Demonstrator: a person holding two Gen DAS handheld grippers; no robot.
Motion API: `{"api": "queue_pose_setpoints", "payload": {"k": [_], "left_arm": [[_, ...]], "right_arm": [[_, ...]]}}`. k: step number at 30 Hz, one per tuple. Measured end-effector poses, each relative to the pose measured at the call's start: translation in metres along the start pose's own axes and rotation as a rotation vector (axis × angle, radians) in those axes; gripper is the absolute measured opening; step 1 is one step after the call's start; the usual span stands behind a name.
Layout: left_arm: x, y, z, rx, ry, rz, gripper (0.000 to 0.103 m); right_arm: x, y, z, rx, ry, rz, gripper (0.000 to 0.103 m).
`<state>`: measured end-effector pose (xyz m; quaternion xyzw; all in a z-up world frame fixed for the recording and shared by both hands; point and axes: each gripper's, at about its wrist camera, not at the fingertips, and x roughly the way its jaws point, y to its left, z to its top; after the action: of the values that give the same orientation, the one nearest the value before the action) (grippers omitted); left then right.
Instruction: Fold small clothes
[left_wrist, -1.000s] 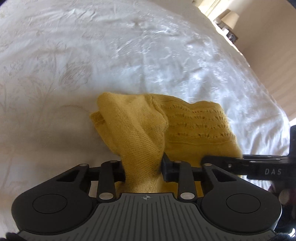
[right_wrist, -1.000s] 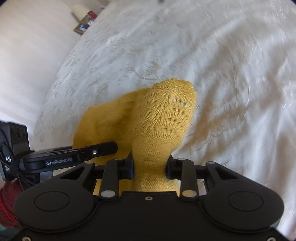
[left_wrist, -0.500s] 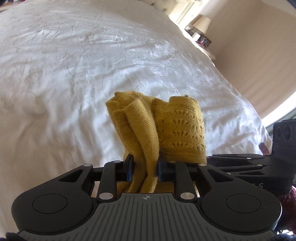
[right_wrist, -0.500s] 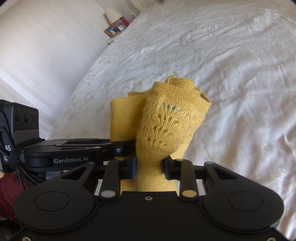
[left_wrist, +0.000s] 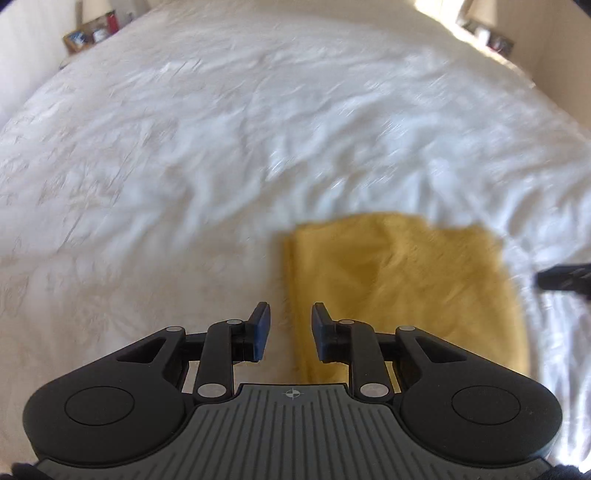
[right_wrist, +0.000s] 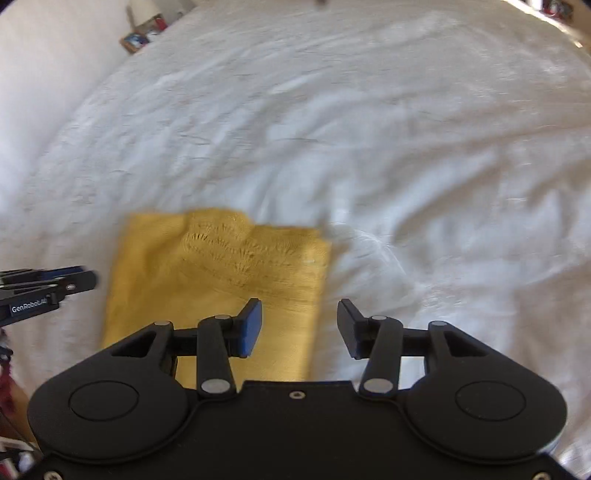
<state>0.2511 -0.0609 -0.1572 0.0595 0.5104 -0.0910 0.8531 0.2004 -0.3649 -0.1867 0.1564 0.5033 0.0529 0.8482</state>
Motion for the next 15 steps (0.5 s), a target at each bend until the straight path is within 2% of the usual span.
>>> {"api": "queue_pose_setpoints", "payload": {"k": [2, 3, 4, 5, 6, 8, 10, 13, 15], "left_arm": [[0.000, 0.010, -0.002, -0.065, 0.003, -0.029, 0.024], [-0.004, 0.011, -0.003, -0.074, -0.014, -0.040, 0.025], [-0.008, 0.009, -0.004, -0.066, -0.027, -0.046, 0.029], [-0.012, 0.004, -0.004, -0.051, -0.039, -0.054, 0.040], [-0.014, -0.002, -0.004, -0.043, -0.048, -0.067, 0.046], [-0.014, -0.013, -0.005, -0.037, -0.051, -0.108, 0.060], [-0.006, -0.022, -0.001, -0.030, -0.028, -0.129, 0.061], [0.008, -0.031, 0.006, -0.021, -0.013, -0.117, 0.077], [0.016, -0.030, 0.013, -0.033, -0.015, -0.086, 0.079]], "right_arm": [[-0.007, -0.004, 0.001, 0.016, -0.018, 0.042, 0.061], [-0.010, -0.003, -0.001, 0.000, -0.027, 0.060, 0.071], [-0.010, 0.000, -0.001, -0.017, -0.033, 0.073, 0.078], [-0.010, 0.003, -0.002, -0.030, -0.037, 0.080, 0.078], [-0.007, 0.005, -0.003, -0.039, -0.036, 0.085, 0.078], [0.000, 0.011, -0.004, -0.053, -0.020, 0.086, 0.085], [0.008, 0.014, -0.001, -0.064, 0.000, 0.099, 0.101], [0.027, 0.023, 0.006, -0.104, 0.031, 0.075, 0.102], [0.038, 0.028, 0.011, -0.116, 0.048, 0.050, 0.102]]}}
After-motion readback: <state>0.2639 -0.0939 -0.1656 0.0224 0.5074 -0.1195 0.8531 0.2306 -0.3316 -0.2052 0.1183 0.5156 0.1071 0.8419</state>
